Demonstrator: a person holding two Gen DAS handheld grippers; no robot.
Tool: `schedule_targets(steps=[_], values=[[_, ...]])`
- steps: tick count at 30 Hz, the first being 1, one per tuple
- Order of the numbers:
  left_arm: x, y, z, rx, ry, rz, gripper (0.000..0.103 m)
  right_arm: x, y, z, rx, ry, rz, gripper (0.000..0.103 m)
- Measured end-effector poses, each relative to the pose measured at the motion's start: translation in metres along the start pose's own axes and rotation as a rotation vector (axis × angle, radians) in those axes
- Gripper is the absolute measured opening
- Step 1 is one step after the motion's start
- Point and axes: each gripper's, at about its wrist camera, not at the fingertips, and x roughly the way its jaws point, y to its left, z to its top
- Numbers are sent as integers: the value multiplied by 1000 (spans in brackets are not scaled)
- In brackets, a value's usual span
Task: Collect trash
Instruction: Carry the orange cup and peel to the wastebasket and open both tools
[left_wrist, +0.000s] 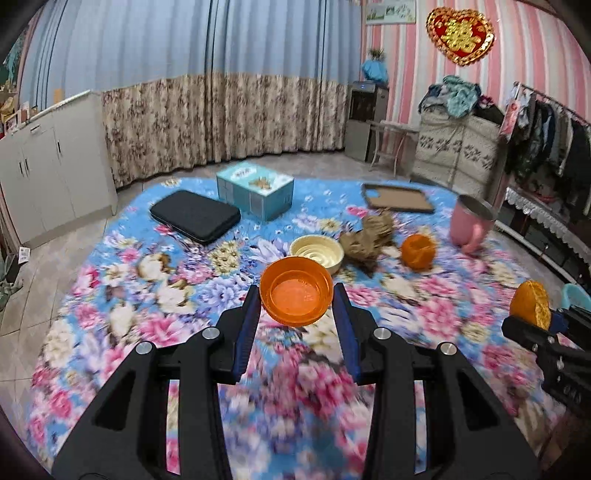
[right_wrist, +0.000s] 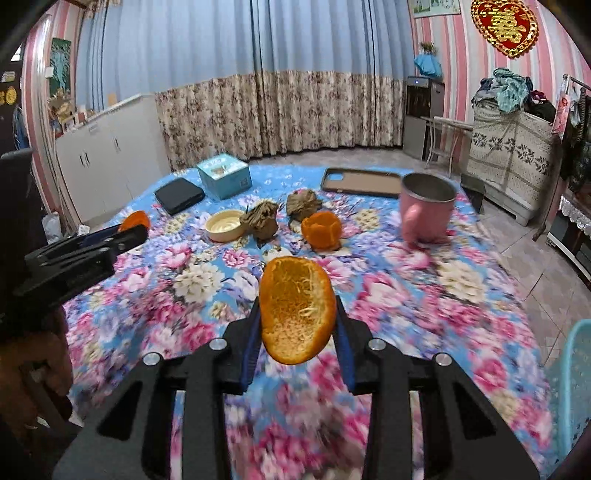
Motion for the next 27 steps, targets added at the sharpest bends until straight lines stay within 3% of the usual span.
schedule_targets(steps=[10, 27], values=[[-70, -23, -12, 60, -58, -30, 38, -65, -22, -15, 34, -77, -11, 36], [-84, -64, 4, 134, -62, -55, 38, -89, -42, -15, 59, -123, -12, 36]])
